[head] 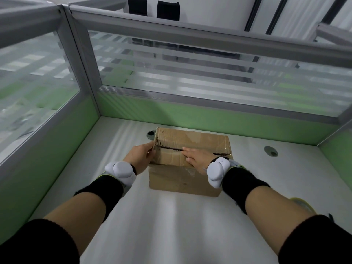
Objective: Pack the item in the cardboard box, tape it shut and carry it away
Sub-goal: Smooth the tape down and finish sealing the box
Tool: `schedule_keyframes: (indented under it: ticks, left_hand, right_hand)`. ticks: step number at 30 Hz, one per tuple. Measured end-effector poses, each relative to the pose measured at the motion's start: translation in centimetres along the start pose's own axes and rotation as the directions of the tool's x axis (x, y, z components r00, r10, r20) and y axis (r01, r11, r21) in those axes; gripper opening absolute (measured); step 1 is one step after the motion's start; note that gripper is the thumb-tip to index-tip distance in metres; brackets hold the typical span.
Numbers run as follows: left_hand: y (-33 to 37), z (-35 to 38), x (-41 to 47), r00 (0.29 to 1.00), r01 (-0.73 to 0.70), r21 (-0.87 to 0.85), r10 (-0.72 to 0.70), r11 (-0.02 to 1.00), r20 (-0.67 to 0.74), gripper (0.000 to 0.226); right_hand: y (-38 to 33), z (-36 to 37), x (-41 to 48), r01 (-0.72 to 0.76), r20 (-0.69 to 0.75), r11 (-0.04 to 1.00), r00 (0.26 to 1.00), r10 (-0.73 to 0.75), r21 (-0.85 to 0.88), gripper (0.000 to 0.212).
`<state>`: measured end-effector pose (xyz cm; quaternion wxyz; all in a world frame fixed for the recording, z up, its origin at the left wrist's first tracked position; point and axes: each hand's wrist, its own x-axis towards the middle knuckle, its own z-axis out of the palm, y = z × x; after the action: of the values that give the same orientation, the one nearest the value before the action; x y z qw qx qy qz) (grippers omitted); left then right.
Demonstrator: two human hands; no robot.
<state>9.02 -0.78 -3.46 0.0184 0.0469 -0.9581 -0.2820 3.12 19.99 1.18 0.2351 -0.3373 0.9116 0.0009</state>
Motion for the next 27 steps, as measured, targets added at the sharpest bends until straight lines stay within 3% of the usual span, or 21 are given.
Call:
schedule_keyframes:
  ticks: [7,27]
  left_hand:
    - [0.3,0.0,-0.6,0.996,0.082,-0.196,-0.087,0.977,-0.014,0.029]
    - [0.5,0.5,-0.9,0.994,0.070,-0.309,-0.091,0.949,-0.055,0.027]
  right_hand:
    - [-1.6,0.5,1.2,0.035,-0.030,0.999,0.999,-0.034,0.022,0.047]
    - [-4.3,0.9,2.3,0.084,-0.061,0.995,0.995,-0.081,0.046,0.048]
